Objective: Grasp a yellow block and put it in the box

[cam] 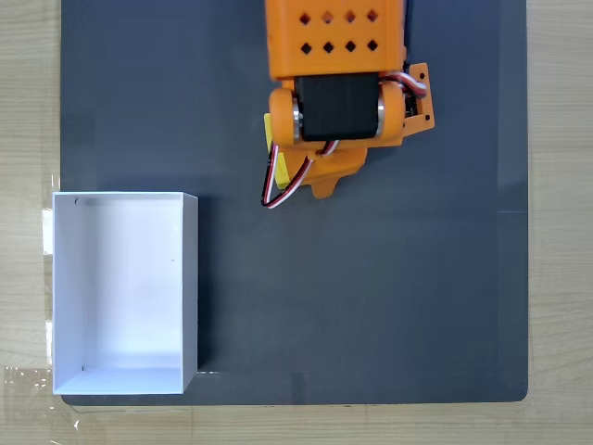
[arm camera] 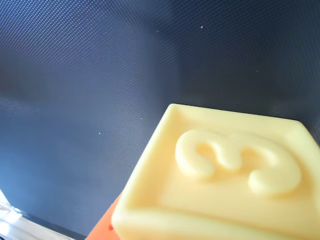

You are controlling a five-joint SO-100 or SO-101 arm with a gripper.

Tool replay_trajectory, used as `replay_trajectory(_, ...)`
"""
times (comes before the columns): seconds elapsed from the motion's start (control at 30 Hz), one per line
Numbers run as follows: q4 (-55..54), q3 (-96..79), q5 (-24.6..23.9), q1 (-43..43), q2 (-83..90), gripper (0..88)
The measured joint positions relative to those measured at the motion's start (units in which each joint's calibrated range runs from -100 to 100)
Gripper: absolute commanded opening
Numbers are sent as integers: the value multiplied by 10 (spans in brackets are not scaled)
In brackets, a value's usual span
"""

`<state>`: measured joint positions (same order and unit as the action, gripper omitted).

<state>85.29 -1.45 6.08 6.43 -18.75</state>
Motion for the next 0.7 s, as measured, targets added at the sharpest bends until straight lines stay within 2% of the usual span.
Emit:
replay_trajectory(0.27,-7,35,0,4,-1,207)
replay_trajectory(0.47,-13,150,0,4,54,207)
replay_trajectory(0.7,-111,330,-10,47,86,207)
